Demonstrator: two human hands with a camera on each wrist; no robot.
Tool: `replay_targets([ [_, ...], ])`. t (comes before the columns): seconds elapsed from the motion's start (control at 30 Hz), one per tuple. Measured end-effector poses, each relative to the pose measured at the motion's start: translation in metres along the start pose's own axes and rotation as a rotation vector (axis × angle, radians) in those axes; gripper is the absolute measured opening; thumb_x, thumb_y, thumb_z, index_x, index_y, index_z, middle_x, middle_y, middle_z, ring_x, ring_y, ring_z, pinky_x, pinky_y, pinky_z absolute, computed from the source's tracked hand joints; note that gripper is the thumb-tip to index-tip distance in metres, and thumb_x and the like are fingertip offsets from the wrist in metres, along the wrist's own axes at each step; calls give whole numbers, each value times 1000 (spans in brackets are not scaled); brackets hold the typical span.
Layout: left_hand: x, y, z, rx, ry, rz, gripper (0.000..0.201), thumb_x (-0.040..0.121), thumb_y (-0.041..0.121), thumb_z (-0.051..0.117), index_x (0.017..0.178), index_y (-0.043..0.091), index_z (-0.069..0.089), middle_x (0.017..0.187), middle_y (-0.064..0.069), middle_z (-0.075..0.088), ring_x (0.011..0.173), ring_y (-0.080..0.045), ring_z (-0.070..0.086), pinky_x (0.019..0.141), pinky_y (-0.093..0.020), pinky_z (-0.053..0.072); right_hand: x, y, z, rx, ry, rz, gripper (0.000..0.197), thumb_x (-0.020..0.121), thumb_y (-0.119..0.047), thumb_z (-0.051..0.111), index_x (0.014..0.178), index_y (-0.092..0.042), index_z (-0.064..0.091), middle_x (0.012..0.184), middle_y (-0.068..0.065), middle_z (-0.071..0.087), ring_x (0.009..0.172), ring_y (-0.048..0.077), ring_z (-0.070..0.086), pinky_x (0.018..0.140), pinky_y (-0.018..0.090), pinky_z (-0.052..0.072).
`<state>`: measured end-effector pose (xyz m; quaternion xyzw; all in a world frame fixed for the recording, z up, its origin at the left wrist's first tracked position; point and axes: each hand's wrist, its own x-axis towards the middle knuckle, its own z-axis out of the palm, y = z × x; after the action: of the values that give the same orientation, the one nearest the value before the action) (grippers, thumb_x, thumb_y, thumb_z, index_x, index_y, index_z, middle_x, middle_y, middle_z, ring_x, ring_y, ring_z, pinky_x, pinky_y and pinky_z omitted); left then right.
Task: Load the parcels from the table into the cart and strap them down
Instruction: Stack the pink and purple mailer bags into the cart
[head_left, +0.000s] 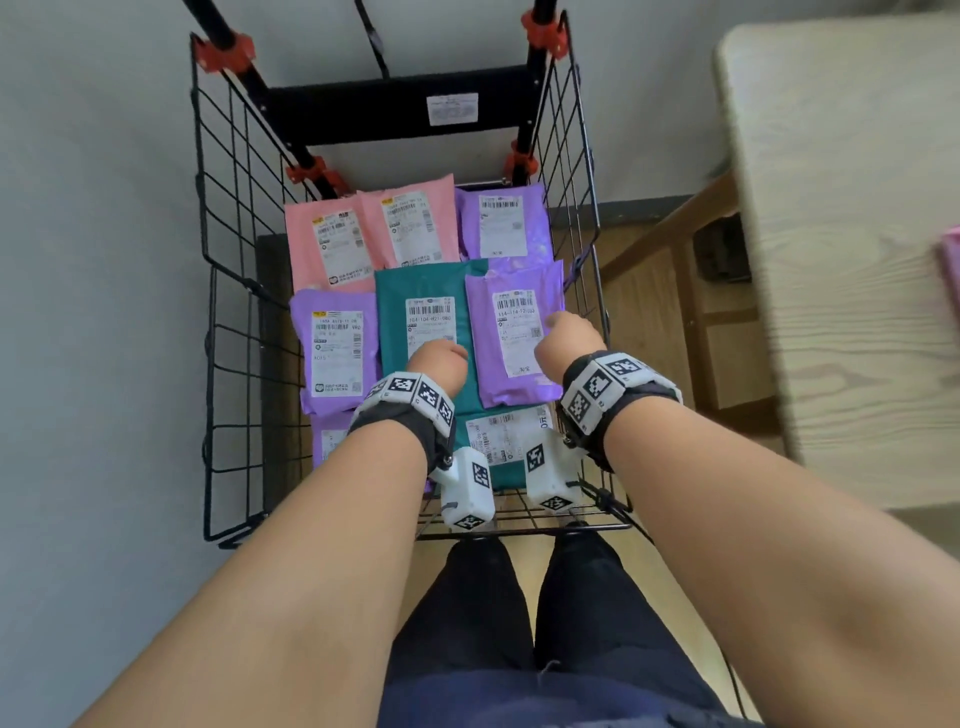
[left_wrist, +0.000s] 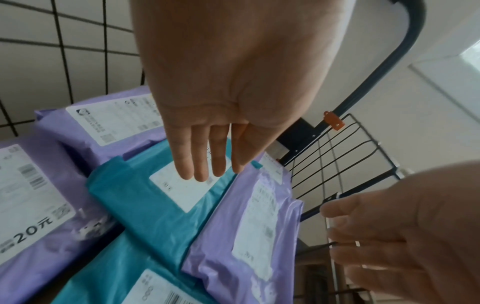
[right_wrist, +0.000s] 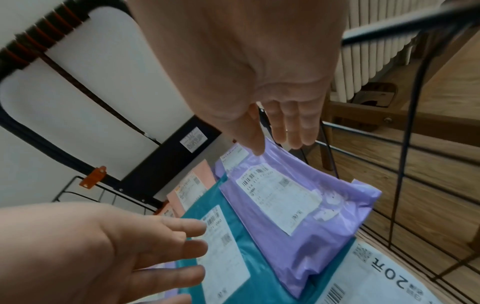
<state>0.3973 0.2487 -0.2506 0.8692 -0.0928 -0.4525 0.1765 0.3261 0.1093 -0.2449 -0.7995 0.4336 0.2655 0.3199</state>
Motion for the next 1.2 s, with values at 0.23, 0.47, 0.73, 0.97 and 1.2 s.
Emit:
replay_targets([
  [0.23, -42, 42, -24, -47, 172, 142, 36, 92, 0, 41, 105, 13, 72, 117, -5, 66, 109, -27, 59, 87, -29, 45, -46, -6, -44, 209, 214, -118, 39, 87, -4, 43, 122, -12, 60, 127, 11, 57, 107, 27, 61, 84, 31, 48],
  [0.47, -76, 109, -6, -55, 246, 264, 30, 88, 3, 43, 99, 10, 70, 110, -12, 68, 106, -33, 61, 93, -40, 51, -84, 57, -104, 379, 408, -55, 41, 88, -9, 46, 125, -19, 59, 131, 10, 55, 115, 27, 57, 94, 31, 46],
  [0.73, -101, 223, 76, -3, 198, 375, 28, 87, 6, 50, 104, 20, 68, 116, -4, 66, 109, -24, 59, 92, -30, 48, -98, 184, -172, 501, 512, 84, 41, 89, -7, 46, 125, -18, 61, 125, 10, 61, 112, 27, 59, 91, 31, 46],
  [0.97, -118, 328, 181, -4, 119, 366, 31, 88, 9, 48, 108, 20, 68, 114, -4, 68, 108, -23, 60, 94, -30, 48, -87, 311, -245, 497, 562, 101, 38, 89, -6, 47, 123, -14, 61, 131, 11, 58, 120, 28, 54, 99, 31, 41],
  [1.2, -134, 397, 267, -56, 114, 386, 32, 85, 7, 48, 107, 18, 69, 109, -6, 71, 104, -26, 63, 93, -33, 50, -74, 404, -291, 475, 535, 138, 37, 88, -5, 47, 121, -12, 62, 127, 13, 60, 116, 29, 56, 96, 30, 42],
])
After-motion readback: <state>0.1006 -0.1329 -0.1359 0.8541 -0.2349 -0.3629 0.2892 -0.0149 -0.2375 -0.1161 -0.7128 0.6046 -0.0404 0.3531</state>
